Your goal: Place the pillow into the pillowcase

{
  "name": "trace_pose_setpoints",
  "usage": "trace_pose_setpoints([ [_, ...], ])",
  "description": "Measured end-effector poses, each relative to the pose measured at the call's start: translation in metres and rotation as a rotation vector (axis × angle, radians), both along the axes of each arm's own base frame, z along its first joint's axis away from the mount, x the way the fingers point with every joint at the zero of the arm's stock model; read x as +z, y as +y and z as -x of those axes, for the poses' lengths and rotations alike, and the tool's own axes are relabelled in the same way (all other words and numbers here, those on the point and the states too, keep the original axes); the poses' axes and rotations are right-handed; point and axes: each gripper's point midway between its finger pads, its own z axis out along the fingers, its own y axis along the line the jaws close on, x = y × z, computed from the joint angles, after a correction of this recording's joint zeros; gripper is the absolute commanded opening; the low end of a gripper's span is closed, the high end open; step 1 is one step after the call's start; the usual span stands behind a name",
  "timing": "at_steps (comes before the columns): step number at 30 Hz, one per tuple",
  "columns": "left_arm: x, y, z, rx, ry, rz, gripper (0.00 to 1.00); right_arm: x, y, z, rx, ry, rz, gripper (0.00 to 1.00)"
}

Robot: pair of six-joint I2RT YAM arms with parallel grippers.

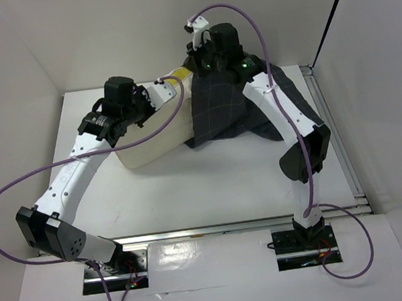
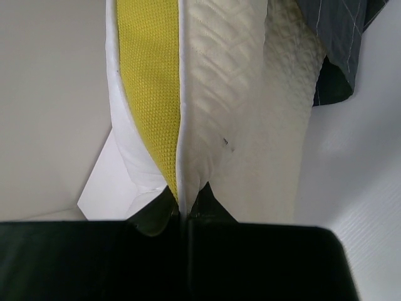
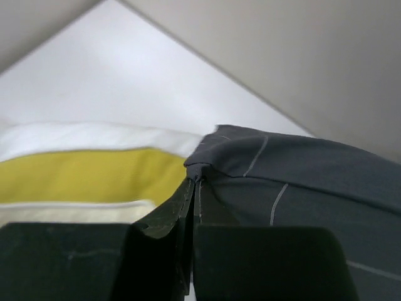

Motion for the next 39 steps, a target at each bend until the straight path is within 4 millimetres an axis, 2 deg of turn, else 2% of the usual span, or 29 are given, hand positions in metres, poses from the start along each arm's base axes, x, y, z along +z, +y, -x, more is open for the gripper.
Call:
trace_pose_setpoints([
  [7, 0.0, 0.003, -0.002, 0.046, 0.005, 0.022, 0.0, 0.014, 0.043, 0.056, 0.283, 0.156, -0.128, 0.0],
  [11, 0.001, 0.005, -0.003, 0.064, 0.004, 0.031, 0.0, 0.011, 0.065, 0.083, 0.393, 0.241, -0.17, 0.0],
  [13, 0.002, 0.006, -0.004, 0.079, 0.001, 0.04, 0.0, 0.012, 0.074, 0.091, 0.431, 0.272, -0.192, 0.0],
  [19, 0.005, 0.009, -0.007, 0.12, -0.008, 0.065, 0.0, 0.017, 0.094, 0.104, 0.508, 0.348, -0.267, 0.0],
  [30, 0.012, 0.006, -0.002, 0.151, 0.014, 0.134, 0.0, 0.031, 0.102, 0.109, 0.521, 0.407, -0.36, 0.0],
  [35, 0.022, -0.011, 0.011, 0.13, 0.047, 0.182, 0.0, 0.036, 0.109, 0.109, 0.554, 0.409, -0.395, 0.0],
  [39, 0.02, -0.034, 0.027, 0.09, 0.093, 0.21, 0.0, 0.041, 0.116, 0.116, 0.583, 0.404, -0.407, 0.0],
])
